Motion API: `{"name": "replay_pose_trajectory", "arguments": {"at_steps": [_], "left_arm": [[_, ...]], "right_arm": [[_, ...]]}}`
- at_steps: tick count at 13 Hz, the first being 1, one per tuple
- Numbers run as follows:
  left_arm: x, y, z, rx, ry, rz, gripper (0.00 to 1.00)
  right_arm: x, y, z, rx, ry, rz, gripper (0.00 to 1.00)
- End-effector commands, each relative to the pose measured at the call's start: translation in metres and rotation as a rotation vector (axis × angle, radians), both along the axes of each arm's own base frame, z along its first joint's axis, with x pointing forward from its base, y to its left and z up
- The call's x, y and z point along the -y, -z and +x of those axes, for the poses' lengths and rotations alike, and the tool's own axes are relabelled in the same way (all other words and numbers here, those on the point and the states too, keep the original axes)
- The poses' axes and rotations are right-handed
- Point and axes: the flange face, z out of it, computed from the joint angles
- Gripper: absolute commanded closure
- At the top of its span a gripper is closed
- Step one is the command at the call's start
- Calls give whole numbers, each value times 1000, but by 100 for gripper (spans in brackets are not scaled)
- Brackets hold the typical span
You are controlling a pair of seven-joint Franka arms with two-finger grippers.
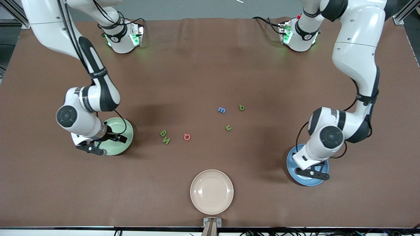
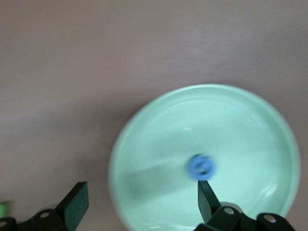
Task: Sort upper and lower case letters into plates
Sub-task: 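Place G and x on the green and blue plates with both grippers, then grasp the green N with the right gripper while the left gripper grasps u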
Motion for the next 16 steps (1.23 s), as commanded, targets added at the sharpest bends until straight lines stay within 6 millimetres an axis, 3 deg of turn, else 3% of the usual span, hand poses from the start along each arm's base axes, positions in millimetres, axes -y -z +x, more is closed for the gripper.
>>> {"name": "replay_pose_trajectory", "arguments": {"at_steps": [1, 2, 4, 6, 9, 12, 15, 16], "left_arm": [[-11, -4, -7, 5, 4, -5, 14], [-9, -6, -9, 7, 2, -7, 0], [10, -30, -13, 25, -6, -27, 0], [43, -48, -34, 11, -60, -59, 0], [96, -60, -74, -9, -148, -105, 0], [159, -41, -118, -60, -204, -133, 9], [225, -19, -167, -74, -319, -143, 14], [236, -8, -180, -79, -356, -146, 15]], "right_arm": [[-77, 1, -6, 21, 70, 3, 0], [-100, 5, -6, 30, 84, 6, 0], [-135, 20, -4, 45, 84, 9, 0], [-163, 40, -5, 79, 101, 19, 0], [-177, 64, -10, 101, 80, 24, 1], [-189, 69, -17, 95, 94, 22, 3], [-192, 70, -19, 94, 90, 22, 20], [-191, 70, -19, 94, 92, 22, 29]]}}
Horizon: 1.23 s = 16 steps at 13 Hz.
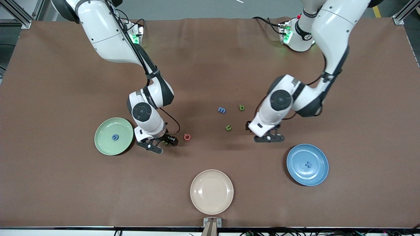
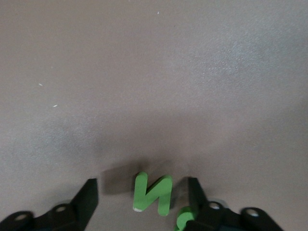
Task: Sort upper and lower case letters into plates
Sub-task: 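Grasp the green N with the right gripper while the left gripper grasps u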
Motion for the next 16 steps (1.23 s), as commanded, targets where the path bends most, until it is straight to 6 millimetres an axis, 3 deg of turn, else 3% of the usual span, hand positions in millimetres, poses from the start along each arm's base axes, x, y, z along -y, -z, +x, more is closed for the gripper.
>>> {"name": "replay_pose_trajectory", "arguments": {"at_steps": [1, 4, 5, 6, 7, 9, 10, 13, 16], "left_arm": [[26, 21, -40, -8, -67, 5, 17], [31, 40, -70, -39, -77, 29, 21], [29, 47, -77, -40, -70, 26, 23], [28, 52, -82, -38, -64, 21, 24], [28, 56, -87, -39, -58, 17, 26], [28, 59, -97, -45, -56, 25, 30], [28, 58, -104, -48, -50, 32, 33], [27, 57, -117, -50, -41, 45, 39], [32, 59, -121, -50, -31, 33, 50]], "right_arm": [[0, 0, 1, 4, 17, -7, 35], [8, 3, 2, -6, 20, -17, 49], [9, 3, 2, -9, 19, -20, 62], [11, 0, 3, -10, 14, -20, 83], [16, -2, 6, -5, 13, -23, 98], [44, -16, 15, -54, -14, -46, 100], [66, -42, 22, -75, -32, -51, 100], [144, -84, 23, -115, -124, -51, 100], [216, -84, 9, -138, -197, -46, 100]]}}
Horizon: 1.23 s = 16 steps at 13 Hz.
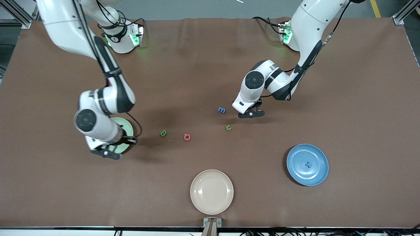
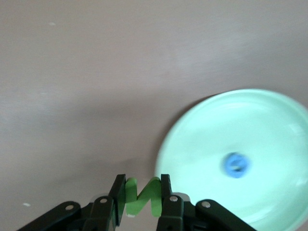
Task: Sort upper and lower case letters into plates
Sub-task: 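Grasp the green N with the right gripper while the left gripper grasps u, then place N on the green plate and u on the blue plate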
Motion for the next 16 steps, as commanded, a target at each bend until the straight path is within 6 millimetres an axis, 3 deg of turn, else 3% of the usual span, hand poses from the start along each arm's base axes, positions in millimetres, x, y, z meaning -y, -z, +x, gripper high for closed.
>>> {"name": "replay_pose_trajectory", "arguments": {"at_steps": [1, 3, 4, 5, 7, 8, 9, 12, 14, 16], "left_arm": [[2, -6, -9, 26, 2, -6, 53], [7, -4, -13, 25, 14, -8, 53], [8, -4, -14, 25, 15, -10, 55], [7, -3, -14, 25, 14, -10, 64], [10, -8, -9, 35, 13, -17, 94], [10, -7, -7, 36, 10, -19, 100], [10, -9, -1, 42, 9, -24, 100], [2, -33, 29, 92, -15, -38, 100], [-32, -67, 89, 151, -47, -50, 100], [-75, -96, 148, 175, -7, -42, 100]], "right_arm": [[39, 13, -30, -37, -40, 3, 100], [61, 32, -39, -66, -5, 0, 98], [62, 38, -45, -72, -3, -1, 96], [62, 41, -46, -78, 0, 1, 90], [60, 48, -47, -77, 0, 3, 80], [60, 49, -46, -75, 0, 3, 47], [60, 48, -46, -74, -1, 3, 0], [45, 35, -36, -47, -7, 7, 0], [9, 23, -29, -6, 53, 10, 0], [-44, 28, -33, 39, 121, 14, 0]]}}
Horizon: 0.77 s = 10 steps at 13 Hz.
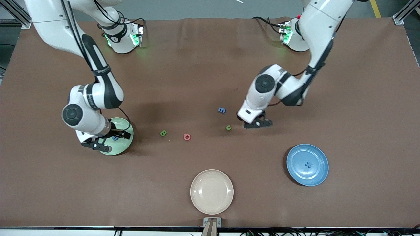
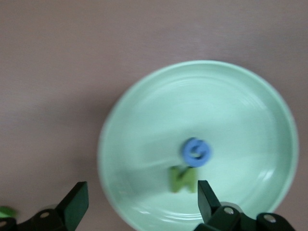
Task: Sort upper and lower case letters into plates
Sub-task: 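Place N on the green plate and u on the blue plate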
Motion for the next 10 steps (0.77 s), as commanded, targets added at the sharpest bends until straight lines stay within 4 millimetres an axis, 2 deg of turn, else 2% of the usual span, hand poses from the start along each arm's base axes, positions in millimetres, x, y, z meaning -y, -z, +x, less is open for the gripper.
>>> {"name": "replay_pose_trajectory", "arguments": {"at_steps": [1, 2, 3, 4, 6, 8, 9, 10], "left_arm": [[-57, -39, 70, 33, 66, 27, 100], [-82, -48, 91, 43, 103, 34, 100], [-111, -48, 109, 45, 142, 39, 100], [-142, -43, 123, 45, 163, 44, 100], [-188, -29, 150, 57, 219, 83, 100], [-206, 3, 155, 40, 213, 91, 97], [-208, 13, 155, 40, 207, 83, 76], [-211, 16, 156, 51, 191, 76, 19]], "right_arm": [[-62, 9, -8, 44, 86, 3, 0], [-88, 17, -14, 57, 120, 6, 0], [-107, 25, -20, 70, 174, 11, 0], [-122, 37, -26, 80, 219, 14, 0], [-148, 56, -38, 89, 260, 16, 0], [-160, 65, -45, 84, 261, 11, 7], [-160, 65, -45, 85, 259, 10, 14], [-160, 66, -47, 80, 255, 5, 24]]}}
